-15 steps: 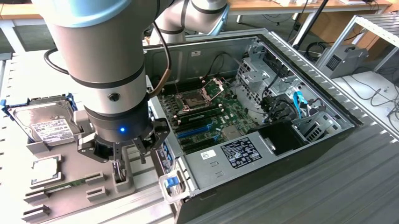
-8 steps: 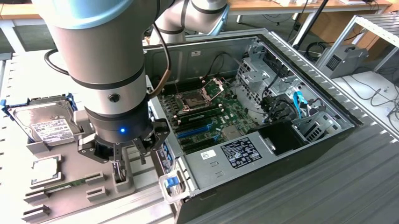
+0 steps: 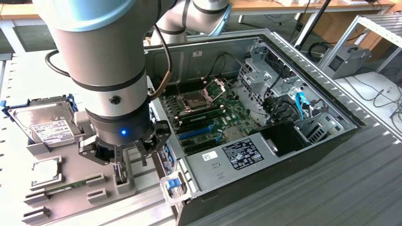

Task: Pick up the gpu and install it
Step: 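Pick up the gpu and move the gpu toward the slot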

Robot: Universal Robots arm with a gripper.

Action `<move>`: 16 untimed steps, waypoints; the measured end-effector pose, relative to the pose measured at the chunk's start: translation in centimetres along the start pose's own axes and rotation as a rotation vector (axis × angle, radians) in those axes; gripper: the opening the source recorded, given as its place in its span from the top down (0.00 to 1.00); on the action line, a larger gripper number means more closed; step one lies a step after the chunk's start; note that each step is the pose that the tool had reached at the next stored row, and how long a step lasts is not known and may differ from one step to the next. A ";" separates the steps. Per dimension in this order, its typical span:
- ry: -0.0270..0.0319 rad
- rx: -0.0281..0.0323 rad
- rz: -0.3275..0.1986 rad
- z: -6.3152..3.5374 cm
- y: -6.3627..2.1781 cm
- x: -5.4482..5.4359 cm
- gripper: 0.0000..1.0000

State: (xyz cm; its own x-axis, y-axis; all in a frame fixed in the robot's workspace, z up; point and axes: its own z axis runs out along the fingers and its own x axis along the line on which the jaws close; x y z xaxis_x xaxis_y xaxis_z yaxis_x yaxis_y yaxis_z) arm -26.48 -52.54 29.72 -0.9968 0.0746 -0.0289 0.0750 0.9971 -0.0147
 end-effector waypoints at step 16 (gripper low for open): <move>-0.0002 0.0019 0.000 0.37 0.00 0.1 0.58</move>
State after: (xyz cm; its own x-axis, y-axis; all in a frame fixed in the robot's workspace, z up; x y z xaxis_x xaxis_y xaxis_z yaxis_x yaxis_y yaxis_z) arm -26.54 -52.54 29.35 -0.9968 0.0746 -0.0290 0.0751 0.9970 -0.0166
